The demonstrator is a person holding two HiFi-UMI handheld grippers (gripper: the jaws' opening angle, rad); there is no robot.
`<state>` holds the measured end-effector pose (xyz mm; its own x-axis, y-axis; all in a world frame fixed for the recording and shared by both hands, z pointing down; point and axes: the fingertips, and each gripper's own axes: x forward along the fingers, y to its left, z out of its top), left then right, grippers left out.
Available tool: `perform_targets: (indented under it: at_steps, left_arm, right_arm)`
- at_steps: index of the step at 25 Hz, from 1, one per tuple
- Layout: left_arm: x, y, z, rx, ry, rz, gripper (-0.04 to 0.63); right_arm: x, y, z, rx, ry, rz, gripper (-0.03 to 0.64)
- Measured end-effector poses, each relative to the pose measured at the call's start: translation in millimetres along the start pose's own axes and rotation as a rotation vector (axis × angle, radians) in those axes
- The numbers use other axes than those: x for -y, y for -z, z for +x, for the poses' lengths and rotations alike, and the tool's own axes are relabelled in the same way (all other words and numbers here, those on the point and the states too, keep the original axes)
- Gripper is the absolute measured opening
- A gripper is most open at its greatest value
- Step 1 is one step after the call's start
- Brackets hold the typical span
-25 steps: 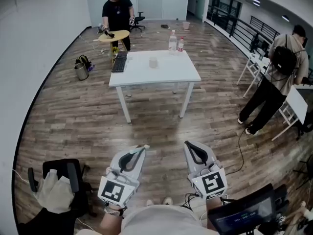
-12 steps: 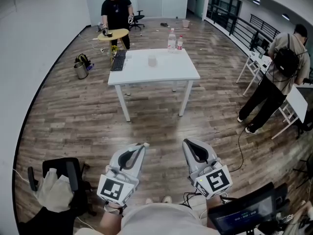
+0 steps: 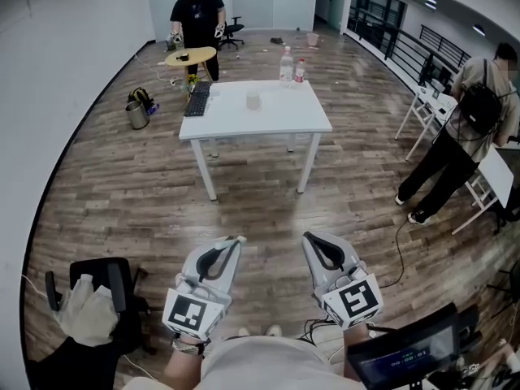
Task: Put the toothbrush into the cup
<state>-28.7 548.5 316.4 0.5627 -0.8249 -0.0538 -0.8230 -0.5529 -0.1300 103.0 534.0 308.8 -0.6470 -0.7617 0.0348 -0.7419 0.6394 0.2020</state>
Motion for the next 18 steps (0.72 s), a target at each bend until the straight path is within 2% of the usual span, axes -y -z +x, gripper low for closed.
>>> perform_targets:
  at_steps: [9,18]
  left_arm:
    - [17.9,-6.1,-1.7,0.037,-0.036,-0.069,0.052]
    - [27.9,-5.3,2.7,0.028,-0.052,-0.05,0.052]
  right_arm:
    - [12.4,2.2,-19.0,0.013,-0.012,-0.019,0.002]
    - [24.0,9.9,-28.7,0.028,0.004,-0.015,0.002]
